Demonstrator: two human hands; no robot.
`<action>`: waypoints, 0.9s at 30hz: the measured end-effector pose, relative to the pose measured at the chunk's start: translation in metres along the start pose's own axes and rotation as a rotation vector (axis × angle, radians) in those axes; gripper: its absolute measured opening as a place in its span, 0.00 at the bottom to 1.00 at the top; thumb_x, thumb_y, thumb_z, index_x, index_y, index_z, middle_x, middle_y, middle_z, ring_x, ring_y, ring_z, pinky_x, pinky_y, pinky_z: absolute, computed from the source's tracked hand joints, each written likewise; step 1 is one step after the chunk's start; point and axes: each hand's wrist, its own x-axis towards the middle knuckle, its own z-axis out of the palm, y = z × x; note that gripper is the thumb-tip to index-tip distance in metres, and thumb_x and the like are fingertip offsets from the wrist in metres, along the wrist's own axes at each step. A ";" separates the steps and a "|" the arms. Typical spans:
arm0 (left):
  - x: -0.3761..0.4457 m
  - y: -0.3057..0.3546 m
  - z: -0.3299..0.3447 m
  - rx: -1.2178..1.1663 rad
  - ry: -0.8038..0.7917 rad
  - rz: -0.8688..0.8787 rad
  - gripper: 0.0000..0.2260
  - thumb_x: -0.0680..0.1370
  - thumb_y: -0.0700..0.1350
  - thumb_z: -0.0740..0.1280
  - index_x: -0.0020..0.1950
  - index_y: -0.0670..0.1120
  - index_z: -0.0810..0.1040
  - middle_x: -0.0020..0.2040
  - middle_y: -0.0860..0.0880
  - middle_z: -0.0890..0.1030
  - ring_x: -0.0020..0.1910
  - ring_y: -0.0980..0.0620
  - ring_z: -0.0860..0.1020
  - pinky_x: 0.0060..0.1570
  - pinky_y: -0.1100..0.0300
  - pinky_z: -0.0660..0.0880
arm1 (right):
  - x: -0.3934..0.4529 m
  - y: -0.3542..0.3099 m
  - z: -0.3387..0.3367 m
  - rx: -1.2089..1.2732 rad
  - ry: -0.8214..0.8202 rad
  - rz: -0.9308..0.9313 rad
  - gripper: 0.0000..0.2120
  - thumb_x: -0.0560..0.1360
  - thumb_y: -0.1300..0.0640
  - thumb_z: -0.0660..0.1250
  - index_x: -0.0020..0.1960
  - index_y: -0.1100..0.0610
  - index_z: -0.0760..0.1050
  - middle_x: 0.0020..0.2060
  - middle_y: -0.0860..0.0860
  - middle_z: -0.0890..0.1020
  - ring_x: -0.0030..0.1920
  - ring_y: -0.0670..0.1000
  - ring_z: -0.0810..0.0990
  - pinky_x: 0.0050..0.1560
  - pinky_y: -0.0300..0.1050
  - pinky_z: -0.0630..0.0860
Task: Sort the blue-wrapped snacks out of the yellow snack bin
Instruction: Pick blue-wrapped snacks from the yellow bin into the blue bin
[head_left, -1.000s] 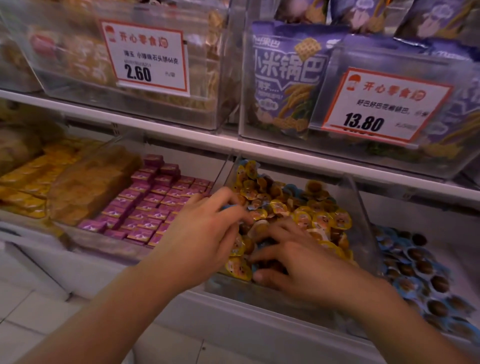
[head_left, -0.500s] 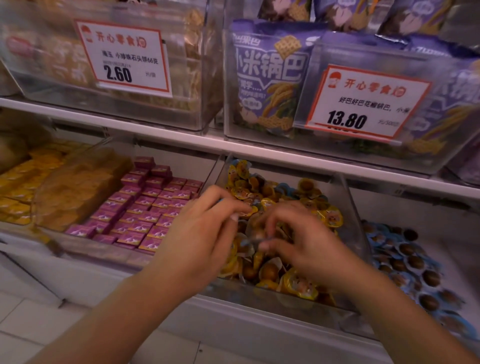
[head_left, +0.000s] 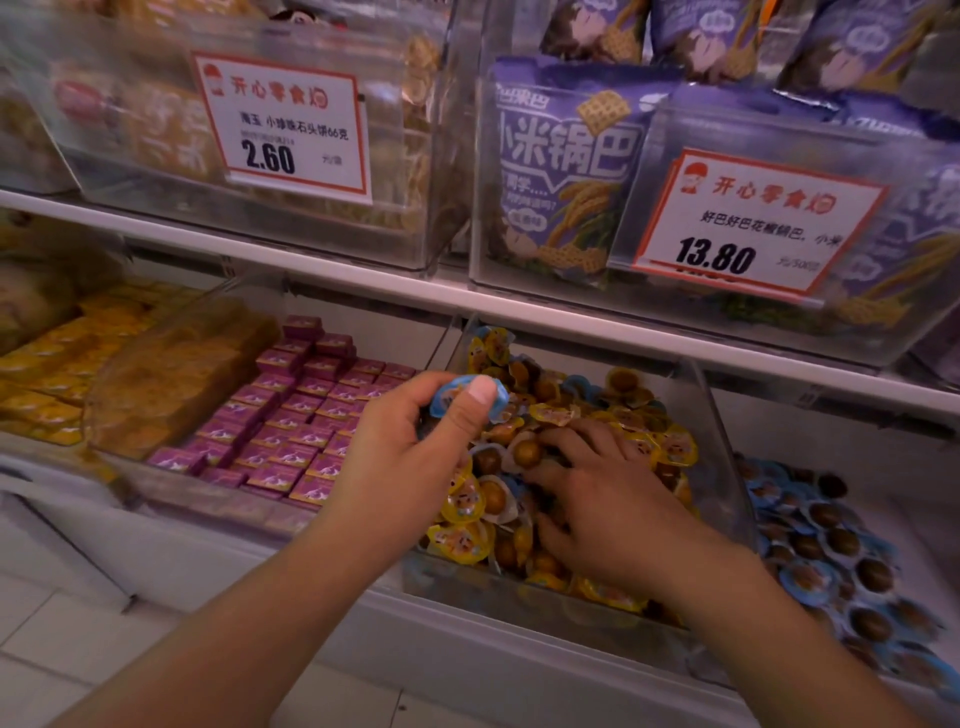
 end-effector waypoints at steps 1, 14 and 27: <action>0.000 0.000 0.000 0.004 0.002 -0.001 0.16 0.73 0.67 0.65 0.48 0.56 0.82 0.32 0.53 0.79 0.30 0.57 0.77 0.29 0.56 0.73 | 0.003 0.000 0.000 -0.006 -0.047 0.016 0.28 0.74 0.38 0.55 0.73 0.43 0.68 0.74 0.49 0.62 0.74 0.57 0.53 0.76 0.57 0.49; 0.002 0.000 0.001 0.023 0.008 0.014 0.15 0.74 0.66 0.65 0.48 0.57 0.81 0.31 0.54 0.79 0.30 0.58 0.78 0.29 0.64 0.73 | 0.014 -0.001 0.012 0.098 0.102 -0.108 0.19 0.72 0.41 0.67 0.60 0.46 0.74 0.58 0.46 0.74 0.62 0.50 0.69 0.71 0.49 0.60; 0.001 -0.003 -0.003 -0.023 0.004 -0.008 0.20 0.72 0.70 0.65 0.49 0.56 0.82 0.31 0.53 0.78 0.29 0.55 0.77 0.27 0.57 0.74 | 0.009 0.002 -0.034 1.007 0.230 0.229 0.14 0.73 0.50 0.71 0.56 0.53 0.78 0.51 0.49 0.83 0.53 0.45 0.81 0.56 0.42 0.76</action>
